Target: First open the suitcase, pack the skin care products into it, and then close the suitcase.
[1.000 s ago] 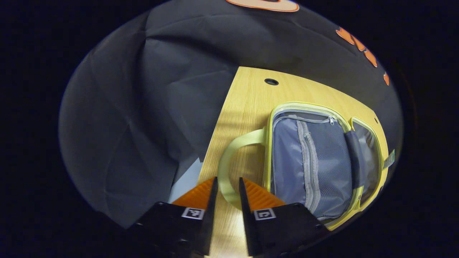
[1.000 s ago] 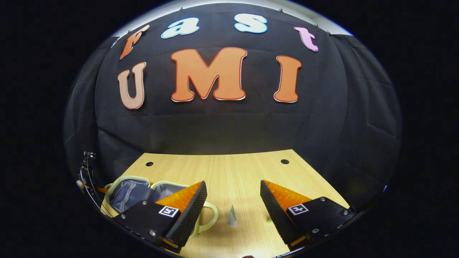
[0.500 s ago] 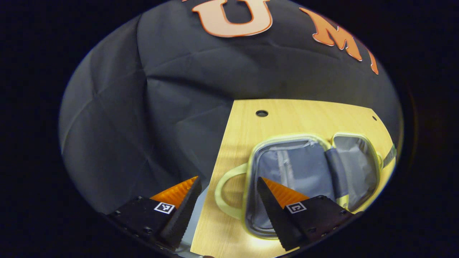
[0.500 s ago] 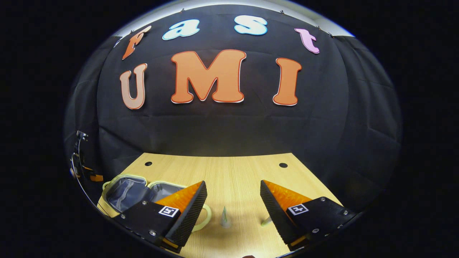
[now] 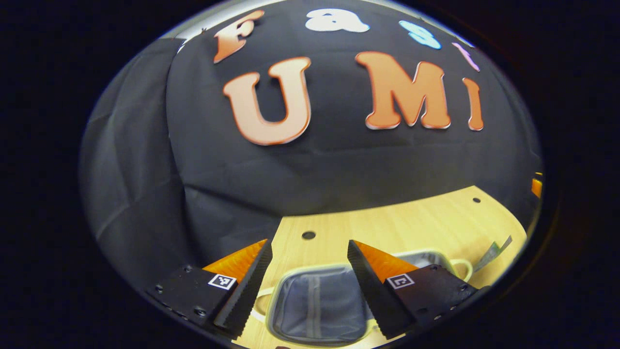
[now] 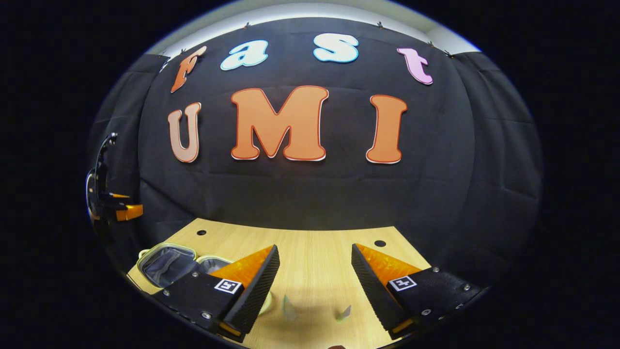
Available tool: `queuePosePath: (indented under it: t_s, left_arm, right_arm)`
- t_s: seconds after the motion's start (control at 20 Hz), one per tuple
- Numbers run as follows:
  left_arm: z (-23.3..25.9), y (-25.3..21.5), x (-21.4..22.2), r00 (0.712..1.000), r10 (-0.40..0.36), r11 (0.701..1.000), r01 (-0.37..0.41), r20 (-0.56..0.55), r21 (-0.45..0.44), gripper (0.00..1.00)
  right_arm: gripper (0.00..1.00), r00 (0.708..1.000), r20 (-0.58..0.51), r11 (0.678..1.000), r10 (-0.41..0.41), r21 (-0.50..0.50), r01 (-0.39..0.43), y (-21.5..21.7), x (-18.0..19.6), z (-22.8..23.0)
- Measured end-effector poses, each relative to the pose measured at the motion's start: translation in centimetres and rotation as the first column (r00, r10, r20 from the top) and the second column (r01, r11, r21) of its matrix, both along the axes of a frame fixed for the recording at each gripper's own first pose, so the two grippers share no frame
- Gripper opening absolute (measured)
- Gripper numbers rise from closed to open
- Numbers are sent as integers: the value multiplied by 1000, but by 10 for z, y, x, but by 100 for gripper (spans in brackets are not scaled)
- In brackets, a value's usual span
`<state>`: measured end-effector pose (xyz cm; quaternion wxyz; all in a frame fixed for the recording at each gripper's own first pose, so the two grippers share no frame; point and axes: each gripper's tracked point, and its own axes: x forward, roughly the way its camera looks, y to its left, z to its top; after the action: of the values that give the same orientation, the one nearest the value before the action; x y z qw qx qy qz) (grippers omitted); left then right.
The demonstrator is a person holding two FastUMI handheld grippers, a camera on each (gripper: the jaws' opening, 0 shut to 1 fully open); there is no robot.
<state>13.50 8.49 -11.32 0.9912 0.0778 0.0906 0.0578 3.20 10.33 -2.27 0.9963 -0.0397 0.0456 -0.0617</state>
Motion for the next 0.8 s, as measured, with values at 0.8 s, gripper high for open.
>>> queuePosePath:
  t_s: [0.8]
  left_arm:
    - [63, -228, -33, 981, -38, 996, 52, 190, -70, 99]
  right_arm:
    - [95, 988, 74, 989, 135, -73, -129, -106, -12, 32]
